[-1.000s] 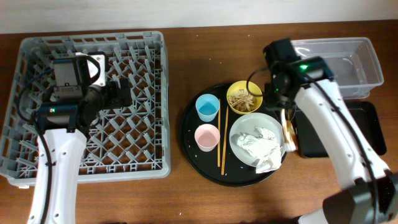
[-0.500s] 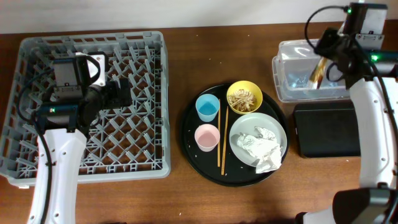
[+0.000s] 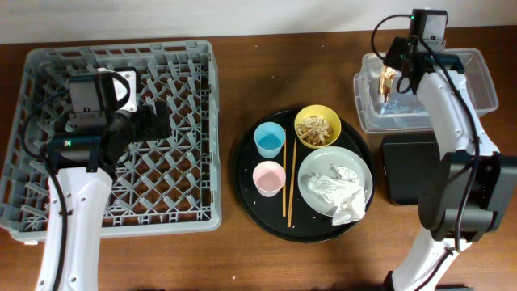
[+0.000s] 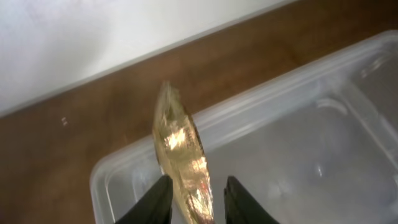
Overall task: Sort waste into correct bins and load items into the dishwasher rack
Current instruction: 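Carry the gold wrapper right and drop it into the clear bin, then lower right gripper to the plate and grasp the white tissue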
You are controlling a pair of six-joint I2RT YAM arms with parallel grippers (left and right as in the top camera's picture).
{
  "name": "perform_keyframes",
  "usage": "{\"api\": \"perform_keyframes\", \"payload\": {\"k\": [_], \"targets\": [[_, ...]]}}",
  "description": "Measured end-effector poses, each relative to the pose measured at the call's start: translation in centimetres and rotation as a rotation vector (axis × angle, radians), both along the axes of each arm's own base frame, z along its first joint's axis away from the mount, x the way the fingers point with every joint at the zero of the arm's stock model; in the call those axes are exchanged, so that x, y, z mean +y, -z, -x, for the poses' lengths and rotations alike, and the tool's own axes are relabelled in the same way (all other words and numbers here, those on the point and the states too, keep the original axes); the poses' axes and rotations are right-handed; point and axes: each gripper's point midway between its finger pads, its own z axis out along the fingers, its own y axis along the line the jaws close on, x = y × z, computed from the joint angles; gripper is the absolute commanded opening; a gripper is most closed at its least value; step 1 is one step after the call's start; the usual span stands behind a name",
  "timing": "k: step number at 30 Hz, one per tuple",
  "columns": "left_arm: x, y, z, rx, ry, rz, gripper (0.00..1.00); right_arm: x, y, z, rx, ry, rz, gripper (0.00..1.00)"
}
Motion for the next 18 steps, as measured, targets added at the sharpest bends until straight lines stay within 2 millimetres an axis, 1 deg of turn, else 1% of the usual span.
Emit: {"api": "perform_keyframes", "payload": {"k": [1, 2, 3, 4, 5, 6, 7, 8, 9, 10, 12, 14, 18], "targets": [[0.0, 0.0, 0.0, -0.001, 0.0, 0.0, 0.99, 0.2, -0.3, 0.7, 0.019, -0.003, -0.006, 0.34], [0.0, 0.0, 0.0, 0.0, 0.0, 0.0, 1.0, 0.4, -1.4, 1.7, 0.028, -0.01, -0.013, 0.43], [0.0, 0.0, 0.0, -0.002, 0.0, -0.001, 0.99, 0.8, -2.9, 3.5, 0.051, -0.013, -0.023, 0.5], [0.0, 0.0, 0.0, -0.003, 0.0, 0.0, 0.99, 1.1, -4.4, 4.8, 0.051, -0.022, -0.029, 0.58], [0.0, 0.0, 0.0, -0.002, 0.0, 0.0, 0.99, 1.5, -6.5, 6.3, 0.039, -0.034, -0.039, 0.66], [0.0, 0.0, 0.0, -0.001, 0.0, 0.0, 0.99, 2.1, -8.5, 8.0, 0.028, -0.051, -0.054, 0.67], [0.0, 0.0, 0.0, -0.002, 0.0, -0.001, 0.99, 2.9, -10.0, 10.0, 0.034, -0.072, -0.082, 0.71], [0.0, 0.0, 0.0, -0.002, 0.0, -0.001, 0.99, 4.1, -10.9, 11.9, 0.051, -0.109, -0.125, 0.71], [0.0, 0.0, 0.0, -0.001, 0.0, 0.0, 0.99, 5.0, -10.9, 13.1, 0.081, -0.14, -0.167, 0.7], [0.0, 0.0, 0.0, -0.002, 0.0, -0.001, 0.99, 6.1, -10.3, 14.1, 0.125, -0.172, -0.218, 0.71], [0.0, 0.0, 0.0, 0.0, 0.0, 0.0, 0.99, 7.6, -8.9, 16.0, 0.218, -0.205, -0.286, 0.72], [0.0, 0.0, 0.0, -0.001, 0.0, 0.0, 0.99, 8.9, -8.2, 17.3, 0.28, -0.236, -0.31, 0.72], [0.0, 0.0, 0.0, -0.001, 0.0, -0.001, 0.99, 12.7, -7.3, 19.3, 0.38, -0.329, -0.301, 0.73]]}}
